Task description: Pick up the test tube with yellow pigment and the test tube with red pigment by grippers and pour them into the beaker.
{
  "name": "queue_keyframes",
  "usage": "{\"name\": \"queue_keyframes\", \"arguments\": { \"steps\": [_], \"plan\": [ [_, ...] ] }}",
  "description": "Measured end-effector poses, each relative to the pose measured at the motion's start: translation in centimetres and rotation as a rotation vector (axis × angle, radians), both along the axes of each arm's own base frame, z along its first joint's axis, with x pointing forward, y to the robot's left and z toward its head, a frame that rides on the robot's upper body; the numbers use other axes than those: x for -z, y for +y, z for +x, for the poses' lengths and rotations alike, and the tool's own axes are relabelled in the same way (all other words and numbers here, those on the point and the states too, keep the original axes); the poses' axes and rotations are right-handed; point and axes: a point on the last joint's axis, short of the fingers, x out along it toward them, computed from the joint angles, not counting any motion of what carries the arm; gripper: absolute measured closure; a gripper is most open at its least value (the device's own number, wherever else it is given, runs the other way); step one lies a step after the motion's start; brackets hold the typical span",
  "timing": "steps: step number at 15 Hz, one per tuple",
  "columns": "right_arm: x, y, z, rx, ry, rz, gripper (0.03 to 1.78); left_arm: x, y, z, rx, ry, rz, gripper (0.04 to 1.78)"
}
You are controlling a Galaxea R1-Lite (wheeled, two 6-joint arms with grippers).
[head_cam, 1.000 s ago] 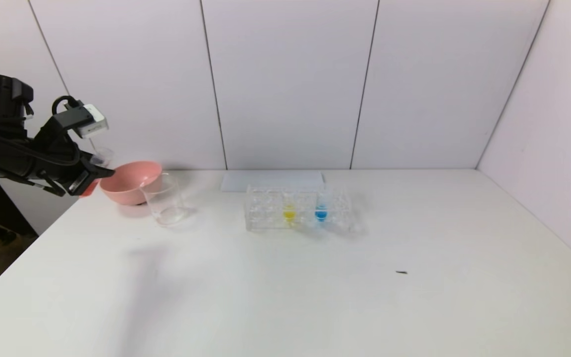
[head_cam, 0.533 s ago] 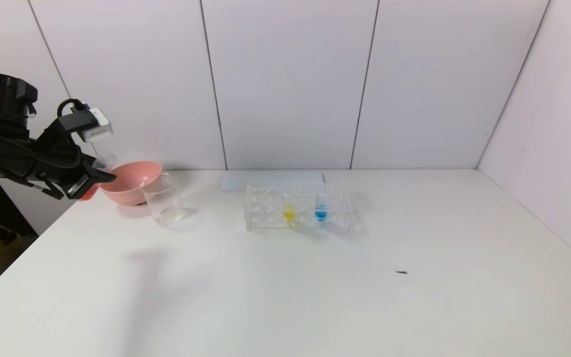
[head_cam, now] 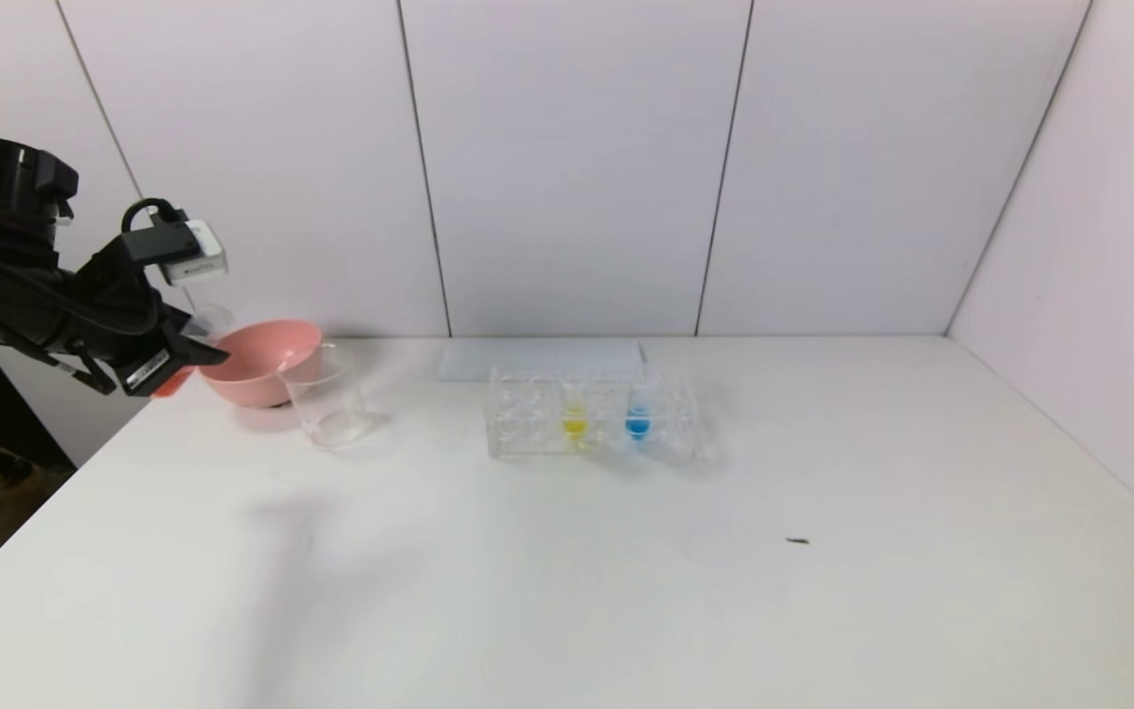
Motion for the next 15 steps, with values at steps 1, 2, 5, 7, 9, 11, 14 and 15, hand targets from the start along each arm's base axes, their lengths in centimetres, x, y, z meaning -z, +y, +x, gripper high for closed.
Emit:
{"name": "queue_keyframes", "arguments": {
  "steps": [1,2,5,7,9,11,14,15],
  "plan": [
    [0.0,0.0,0.0,0.0,0.0,0.0,0.11,0.0,0.1,0.1,0.01,0.005,0.013,1.36],
    [0.0,0.0,0.0,0.0,0.0,0.0,0.11,0.0,0.1,0.1,0.014,0.016,0.018,1.36],
    [0.0,0.0,0.0,0.0,0.0,0.0,0.11,0.1,0.2,0.3,0.037,0.045,0.036,1.36],
    [0.0,0.0,0.0,0.0,0.0,0.0,0.11,0.1,0.3,0.7,0.046,0.043,0.047,1.36],
    [0.0,0.0,0.0,0.0,0.0,0.0,0.11,0.3,0.4,1.0,0.06,0.045,0.063,1.36],
    [0.0,0.0,0.0,-0.001,0.0,0.0,0.11,0.3,0.4,1.1,0.066,0.069,0.063,1.36],
    [0.0,0.0,0.0,-0.001,0.0,0.0,0.11,0.0,0.4,1.3,0.074,0.095,0.066,1.36],
    [0.0,0.0,0.0,0.0,0.0,0.0,0.11,-0.1,0.4,1.4,0.078,0.095,0.07,1.36]
  ]
}}
